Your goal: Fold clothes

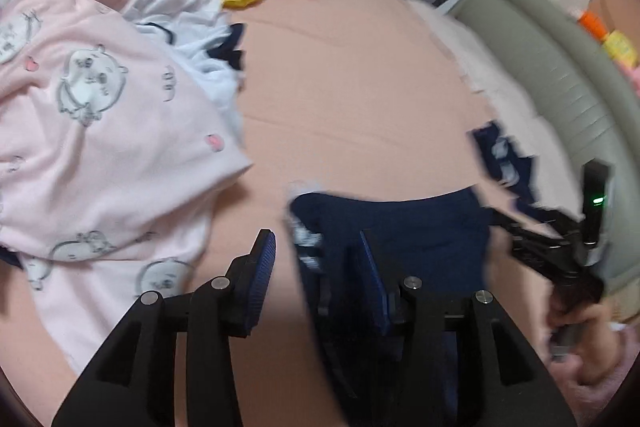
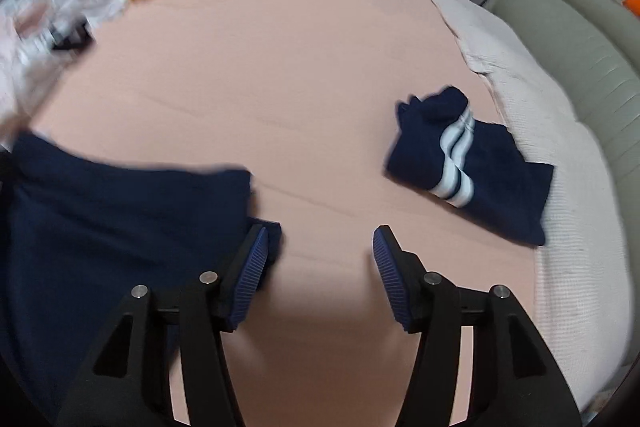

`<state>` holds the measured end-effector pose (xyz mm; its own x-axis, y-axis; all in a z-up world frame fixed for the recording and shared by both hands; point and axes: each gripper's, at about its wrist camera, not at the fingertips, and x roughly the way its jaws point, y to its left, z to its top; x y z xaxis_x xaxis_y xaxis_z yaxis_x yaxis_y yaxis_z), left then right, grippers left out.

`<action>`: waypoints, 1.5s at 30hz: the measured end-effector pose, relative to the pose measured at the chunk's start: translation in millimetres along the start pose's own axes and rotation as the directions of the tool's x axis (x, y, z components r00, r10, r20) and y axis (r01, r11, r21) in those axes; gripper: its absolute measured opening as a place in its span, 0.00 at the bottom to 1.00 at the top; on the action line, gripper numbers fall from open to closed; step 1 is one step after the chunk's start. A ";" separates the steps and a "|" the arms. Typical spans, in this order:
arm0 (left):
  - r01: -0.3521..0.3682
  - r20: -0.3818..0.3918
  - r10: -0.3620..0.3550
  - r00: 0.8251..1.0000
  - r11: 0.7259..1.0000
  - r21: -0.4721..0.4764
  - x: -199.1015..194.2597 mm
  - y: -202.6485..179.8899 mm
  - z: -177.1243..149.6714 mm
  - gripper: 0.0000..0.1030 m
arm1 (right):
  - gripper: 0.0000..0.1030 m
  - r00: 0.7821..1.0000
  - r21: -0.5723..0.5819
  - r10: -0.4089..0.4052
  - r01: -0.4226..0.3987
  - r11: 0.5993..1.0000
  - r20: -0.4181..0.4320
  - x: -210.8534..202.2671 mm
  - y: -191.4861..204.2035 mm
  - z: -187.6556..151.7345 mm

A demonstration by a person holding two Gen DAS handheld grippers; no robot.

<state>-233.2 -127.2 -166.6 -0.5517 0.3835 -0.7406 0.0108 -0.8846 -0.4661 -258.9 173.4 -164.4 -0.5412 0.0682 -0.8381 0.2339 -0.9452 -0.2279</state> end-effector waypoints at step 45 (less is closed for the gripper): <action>0.175 -0.124 -0.182 0.976 0.983 -0.063 -68.6 -64.7 -156.4 0.33 | 0.57 0.896 0.229 0.444 -0.433 0.872 0.001 -93.8 9.2 -180.0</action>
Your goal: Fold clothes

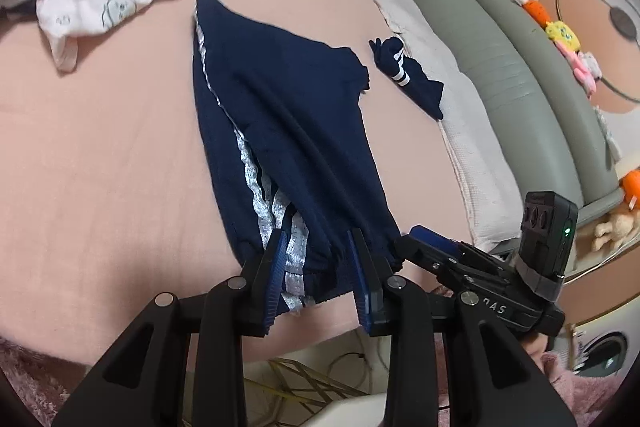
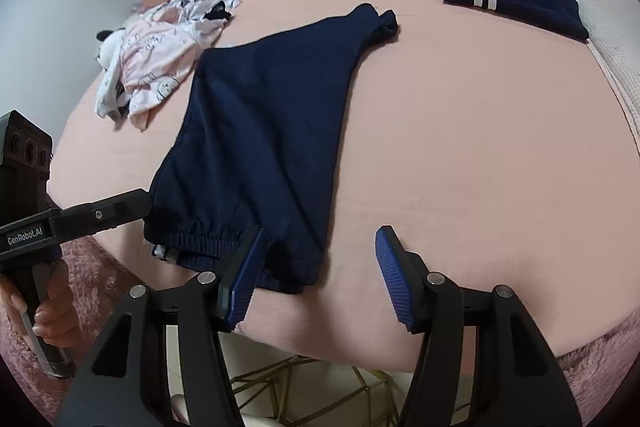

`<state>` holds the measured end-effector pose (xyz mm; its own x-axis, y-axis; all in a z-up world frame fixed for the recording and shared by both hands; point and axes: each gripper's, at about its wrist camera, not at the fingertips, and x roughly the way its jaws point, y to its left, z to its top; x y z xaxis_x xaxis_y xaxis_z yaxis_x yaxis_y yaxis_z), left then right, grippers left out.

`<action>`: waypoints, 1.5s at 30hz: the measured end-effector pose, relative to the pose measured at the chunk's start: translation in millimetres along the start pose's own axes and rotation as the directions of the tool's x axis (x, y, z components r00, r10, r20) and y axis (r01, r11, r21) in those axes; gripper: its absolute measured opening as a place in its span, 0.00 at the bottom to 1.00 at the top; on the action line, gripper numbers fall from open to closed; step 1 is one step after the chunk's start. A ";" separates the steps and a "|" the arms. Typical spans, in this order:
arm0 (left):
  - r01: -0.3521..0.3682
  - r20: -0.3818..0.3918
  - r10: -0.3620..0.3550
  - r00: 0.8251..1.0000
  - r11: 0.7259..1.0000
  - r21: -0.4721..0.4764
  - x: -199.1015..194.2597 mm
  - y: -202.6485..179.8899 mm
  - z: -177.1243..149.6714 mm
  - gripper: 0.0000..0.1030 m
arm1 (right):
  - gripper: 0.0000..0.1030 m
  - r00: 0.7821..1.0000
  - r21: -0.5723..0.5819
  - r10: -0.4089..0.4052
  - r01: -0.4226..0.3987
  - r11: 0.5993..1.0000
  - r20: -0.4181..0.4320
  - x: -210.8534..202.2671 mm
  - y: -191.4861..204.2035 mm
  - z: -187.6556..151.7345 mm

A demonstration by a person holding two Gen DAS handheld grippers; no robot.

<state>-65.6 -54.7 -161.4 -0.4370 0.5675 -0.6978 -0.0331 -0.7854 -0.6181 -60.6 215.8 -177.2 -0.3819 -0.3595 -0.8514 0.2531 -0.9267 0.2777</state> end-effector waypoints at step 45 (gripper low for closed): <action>-0.238 -0.010 0.238 0.971 0.971 0.015 18.7 21.2 43.0 0.35 | 0.57 0.990 -0.088 -0.141 0.140 0.986 -0.004 -11.1 12.9 1.6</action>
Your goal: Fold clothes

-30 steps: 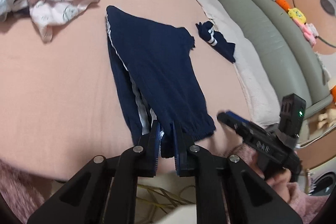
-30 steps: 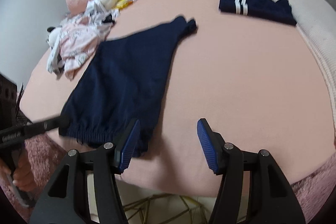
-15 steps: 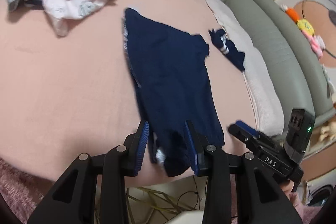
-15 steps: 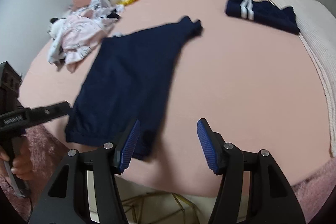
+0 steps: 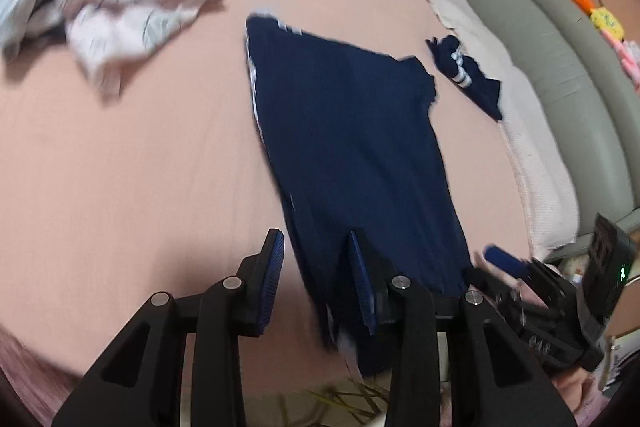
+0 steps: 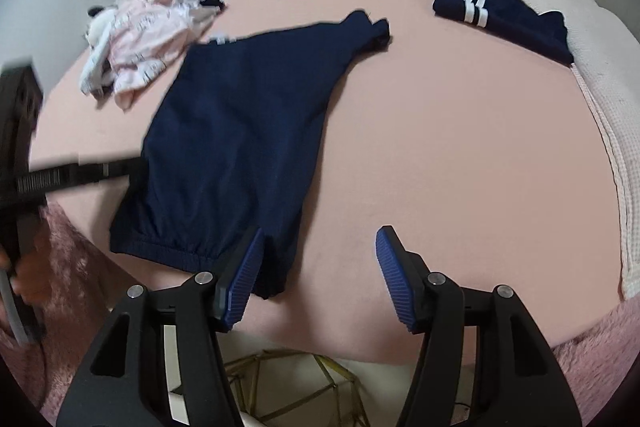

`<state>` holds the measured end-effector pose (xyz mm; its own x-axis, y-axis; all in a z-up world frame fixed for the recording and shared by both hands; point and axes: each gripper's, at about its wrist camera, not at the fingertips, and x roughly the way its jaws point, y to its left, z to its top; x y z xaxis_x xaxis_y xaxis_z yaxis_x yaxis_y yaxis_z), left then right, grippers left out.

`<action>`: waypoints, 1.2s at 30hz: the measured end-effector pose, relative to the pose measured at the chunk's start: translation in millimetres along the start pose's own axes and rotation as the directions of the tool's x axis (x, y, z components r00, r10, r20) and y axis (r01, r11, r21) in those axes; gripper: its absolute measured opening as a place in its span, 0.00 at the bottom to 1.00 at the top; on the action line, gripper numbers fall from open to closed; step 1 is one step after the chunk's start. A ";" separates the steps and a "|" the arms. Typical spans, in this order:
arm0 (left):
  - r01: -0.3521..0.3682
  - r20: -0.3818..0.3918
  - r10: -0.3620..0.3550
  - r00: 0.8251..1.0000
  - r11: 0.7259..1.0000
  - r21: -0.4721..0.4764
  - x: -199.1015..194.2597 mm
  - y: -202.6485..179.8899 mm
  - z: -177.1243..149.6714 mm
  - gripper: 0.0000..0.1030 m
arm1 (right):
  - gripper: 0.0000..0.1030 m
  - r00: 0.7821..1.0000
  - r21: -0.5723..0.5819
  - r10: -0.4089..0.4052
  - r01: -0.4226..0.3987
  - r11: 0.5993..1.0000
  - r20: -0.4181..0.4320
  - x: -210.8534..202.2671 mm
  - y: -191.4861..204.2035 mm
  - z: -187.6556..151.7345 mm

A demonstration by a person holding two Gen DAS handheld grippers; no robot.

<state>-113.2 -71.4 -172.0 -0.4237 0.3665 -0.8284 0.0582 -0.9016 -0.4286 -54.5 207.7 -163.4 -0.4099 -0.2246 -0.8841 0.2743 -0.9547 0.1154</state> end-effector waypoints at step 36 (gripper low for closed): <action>-0.055 0.174 0.030 0.984 0.988 0.142 31.8 21.9 132.6 0.10 | 0.05 0.992 -0.051 0.019 -0.013 0.999 0.124 96.3 -40.4 202.9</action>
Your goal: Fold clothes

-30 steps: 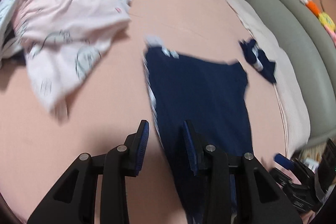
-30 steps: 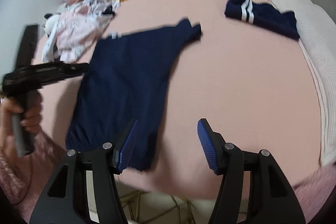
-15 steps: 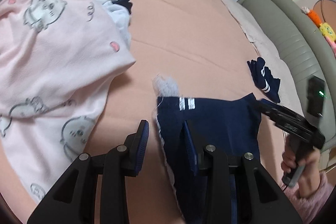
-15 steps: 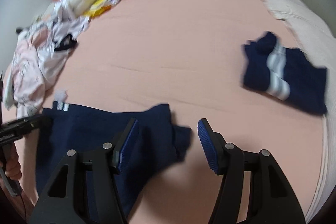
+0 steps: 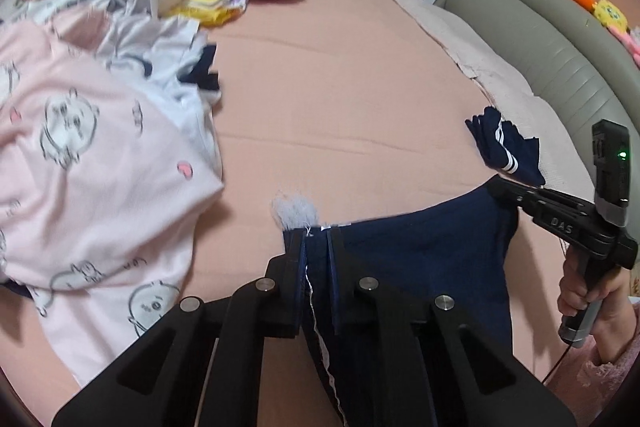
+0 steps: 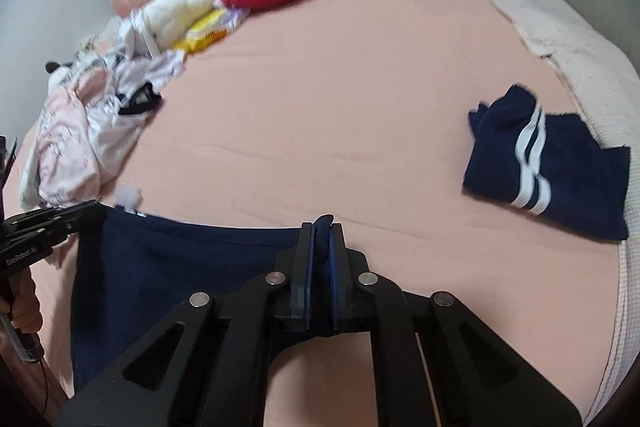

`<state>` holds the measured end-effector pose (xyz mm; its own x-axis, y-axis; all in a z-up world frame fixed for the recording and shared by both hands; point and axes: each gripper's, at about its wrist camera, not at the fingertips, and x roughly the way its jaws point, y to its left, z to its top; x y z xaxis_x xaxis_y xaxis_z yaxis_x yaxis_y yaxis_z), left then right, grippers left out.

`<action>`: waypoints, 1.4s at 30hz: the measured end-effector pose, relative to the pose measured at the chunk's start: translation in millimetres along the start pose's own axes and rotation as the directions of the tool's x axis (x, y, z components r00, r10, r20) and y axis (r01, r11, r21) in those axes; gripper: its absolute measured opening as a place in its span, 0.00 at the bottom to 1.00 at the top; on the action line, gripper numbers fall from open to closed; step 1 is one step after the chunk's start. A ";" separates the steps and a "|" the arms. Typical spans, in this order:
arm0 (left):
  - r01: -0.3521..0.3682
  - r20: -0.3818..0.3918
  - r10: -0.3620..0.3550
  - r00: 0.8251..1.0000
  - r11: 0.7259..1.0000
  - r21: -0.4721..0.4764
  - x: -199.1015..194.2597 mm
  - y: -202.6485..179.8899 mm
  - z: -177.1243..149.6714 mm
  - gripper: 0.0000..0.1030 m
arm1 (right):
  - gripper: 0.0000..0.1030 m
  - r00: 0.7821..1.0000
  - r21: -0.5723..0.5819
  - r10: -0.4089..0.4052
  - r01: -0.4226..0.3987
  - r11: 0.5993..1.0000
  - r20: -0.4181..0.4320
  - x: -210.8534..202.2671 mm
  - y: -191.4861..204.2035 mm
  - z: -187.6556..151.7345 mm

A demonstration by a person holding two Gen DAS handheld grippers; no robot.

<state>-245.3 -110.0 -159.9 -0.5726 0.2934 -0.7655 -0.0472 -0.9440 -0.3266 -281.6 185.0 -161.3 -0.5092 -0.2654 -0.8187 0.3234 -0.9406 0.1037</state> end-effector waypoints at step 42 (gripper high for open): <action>0.103 -0.096 -0.106 0.990 0.994 -0.041 -68.1 -56.7 -119.3 0.41 | 0.35 0.993 -0.031 -0.036 0.033 0.999 -0.110 -75.2 61.3 -155.6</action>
<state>-106.0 -58.5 -155.3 -0.4827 0.4052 -0.7764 -0.0725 -0.9020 -0.4256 -99.4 180.3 -181.3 -0.4302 -0.2061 -0.8789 0.3310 -0.9418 0.0588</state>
